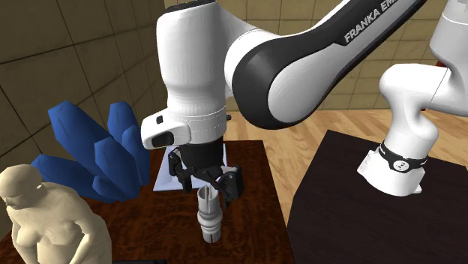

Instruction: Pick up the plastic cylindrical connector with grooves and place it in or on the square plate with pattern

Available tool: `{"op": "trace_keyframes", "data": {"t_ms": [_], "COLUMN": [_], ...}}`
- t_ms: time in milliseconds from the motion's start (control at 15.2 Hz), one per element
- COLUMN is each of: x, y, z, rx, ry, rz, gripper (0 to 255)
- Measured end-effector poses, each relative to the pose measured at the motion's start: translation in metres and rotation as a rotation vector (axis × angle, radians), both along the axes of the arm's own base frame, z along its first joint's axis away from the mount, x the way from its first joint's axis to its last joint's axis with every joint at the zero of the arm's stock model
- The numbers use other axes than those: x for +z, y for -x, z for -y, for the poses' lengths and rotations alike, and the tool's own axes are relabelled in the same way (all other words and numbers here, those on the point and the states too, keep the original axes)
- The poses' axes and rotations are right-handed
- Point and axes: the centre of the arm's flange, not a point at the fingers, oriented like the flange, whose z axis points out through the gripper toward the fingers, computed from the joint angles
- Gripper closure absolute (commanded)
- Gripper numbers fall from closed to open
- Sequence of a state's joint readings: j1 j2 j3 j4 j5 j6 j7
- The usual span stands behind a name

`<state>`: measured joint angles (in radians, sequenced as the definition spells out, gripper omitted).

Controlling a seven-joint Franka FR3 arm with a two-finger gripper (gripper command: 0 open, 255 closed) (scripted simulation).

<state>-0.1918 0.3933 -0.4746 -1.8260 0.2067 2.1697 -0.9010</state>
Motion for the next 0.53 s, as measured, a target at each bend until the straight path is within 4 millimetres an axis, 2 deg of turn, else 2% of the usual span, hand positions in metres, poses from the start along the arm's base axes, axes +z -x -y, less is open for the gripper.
{"op": "trace_keyframes", "data": {"t_ms": [264, 528], "x": [-0.021, -0.024], "y": [0.000, 0.000], "z": [0.000, 0.000], "rx": [0.001, 0.000], "ry": [0.000, 0.000], "rz": [0.000, 0.000], "gripper": [0, 0]}}
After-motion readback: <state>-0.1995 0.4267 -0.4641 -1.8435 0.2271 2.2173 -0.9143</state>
